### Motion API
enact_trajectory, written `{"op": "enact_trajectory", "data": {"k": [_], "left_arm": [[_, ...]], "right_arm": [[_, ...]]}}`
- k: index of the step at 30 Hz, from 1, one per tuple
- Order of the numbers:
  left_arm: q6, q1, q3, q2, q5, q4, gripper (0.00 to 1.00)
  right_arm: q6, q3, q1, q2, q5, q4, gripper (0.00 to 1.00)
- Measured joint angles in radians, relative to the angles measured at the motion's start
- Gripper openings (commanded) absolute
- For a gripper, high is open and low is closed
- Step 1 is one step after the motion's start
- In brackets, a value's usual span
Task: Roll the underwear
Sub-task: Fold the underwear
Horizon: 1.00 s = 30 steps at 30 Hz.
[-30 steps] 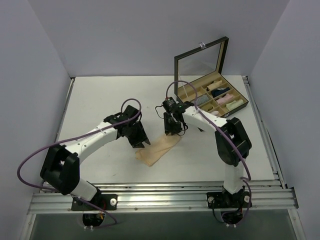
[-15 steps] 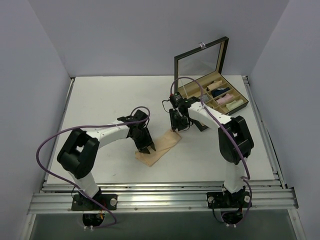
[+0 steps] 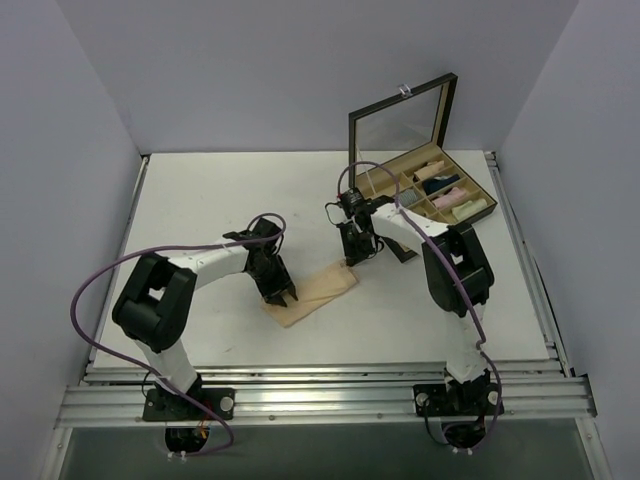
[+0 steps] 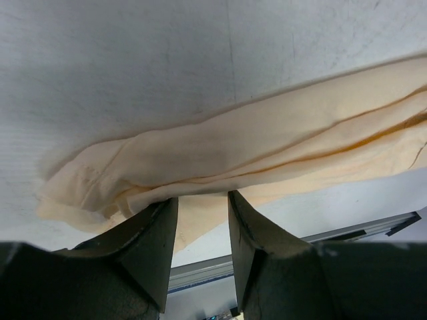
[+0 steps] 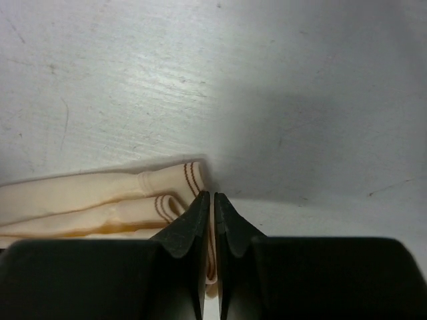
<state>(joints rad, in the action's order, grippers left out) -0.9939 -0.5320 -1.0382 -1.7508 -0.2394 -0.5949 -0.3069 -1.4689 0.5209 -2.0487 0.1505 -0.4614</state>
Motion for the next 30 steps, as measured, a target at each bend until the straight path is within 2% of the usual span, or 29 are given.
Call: {"op": "enact_trajectory", "data": {"k": [2, 6, 13, 18, 25, 30], "left_arm": [[0.016, 0.021, 0.0, -0.001, 0.0, -0.001, 0.45], [0.076, 0.073, -0.011, -0.019, -0.024, -0.018, 0.45], [0.193, 0.128, -0.113, -0.05, -0.035, -0.1, 0.46], [0.198, 0.128, -0.201, -0.039, -0.067, -0.111, 0.47], [0.175, 0.126, -0.199, 0.005, -0.109, -0.099, 0.47], [0.169, 0.128, -0.175, -0.032, -0.108, -0.089, 0.47]], "right_arm": [[-0.007, 0.014, -0.011, 0.0, 0.006, 0.016, 0.0], [-0.04, 0.048, -0.031, 0.009, 0.013, 0.042, 0.0], [-0.083, 0.097, -0.037, 0.055, 0.01, 0.046, 0.0], [-0.081, 0.079, -0.033, 0.114, 0.028, -0.008, 0.0], [-0.084, 0.076, 0.047, 0.209, 0.074, -0.052, 0.0], [-0.094, 0.078, 0.099, 0.199, 0.099, -0.051, 0.0]]}}
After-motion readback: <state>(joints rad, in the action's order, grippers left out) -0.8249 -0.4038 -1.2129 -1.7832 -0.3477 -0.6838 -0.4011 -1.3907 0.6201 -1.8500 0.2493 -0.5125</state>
